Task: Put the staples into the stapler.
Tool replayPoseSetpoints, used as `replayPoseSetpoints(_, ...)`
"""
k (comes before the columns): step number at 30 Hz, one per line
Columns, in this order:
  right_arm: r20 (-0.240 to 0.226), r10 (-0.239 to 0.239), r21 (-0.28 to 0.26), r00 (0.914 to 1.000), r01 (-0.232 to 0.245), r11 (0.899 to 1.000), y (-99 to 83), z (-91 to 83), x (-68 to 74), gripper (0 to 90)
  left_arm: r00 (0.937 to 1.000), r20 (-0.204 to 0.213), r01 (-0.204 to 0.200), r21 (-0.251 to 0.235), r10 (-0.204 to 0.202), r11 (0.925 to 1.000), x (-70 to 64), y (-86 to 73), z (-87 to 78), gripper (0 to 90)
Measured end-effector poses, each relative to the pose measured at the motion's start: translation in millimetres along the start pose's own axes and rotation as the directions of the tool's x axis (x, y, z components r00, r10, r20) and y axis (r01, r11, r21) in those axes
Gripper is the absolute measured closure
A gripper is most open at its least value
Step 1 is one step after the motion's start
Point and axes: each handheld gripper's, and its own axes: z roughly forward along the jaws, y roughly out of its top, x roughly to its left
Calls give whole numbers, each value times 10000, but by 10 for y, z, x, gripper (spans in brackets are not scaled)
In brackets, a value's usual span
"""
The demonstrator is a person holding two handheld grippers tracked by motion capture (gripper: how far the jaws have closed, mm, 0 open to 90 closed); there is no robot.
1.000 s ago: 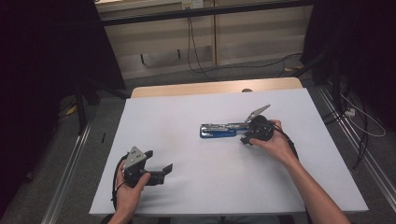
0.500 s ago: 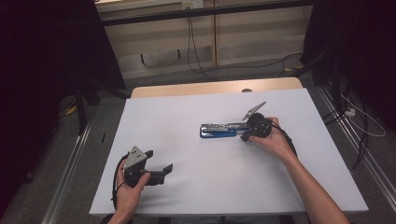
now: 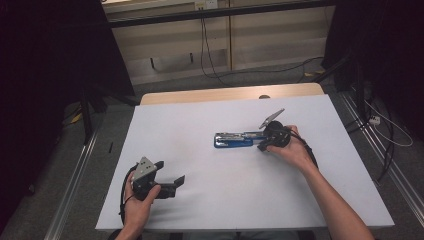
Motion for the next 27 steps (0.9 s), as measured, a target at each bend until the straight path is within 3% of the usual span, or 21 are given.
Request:
replayPoseSetpoints(16, -187, 358, -436, 9992, -366, 9984, -38, -112, -28, 792, 9999, -88, 60, -31, -60, 10000, 12, -4, -8, 49)
replayPoseSetpoints(27, -361, 263, -749, 9990, -290, 9968, -17, -151, 9, 791, 9999, -103, 109, -85, -110, 9999, 13, -2, -10, 47)
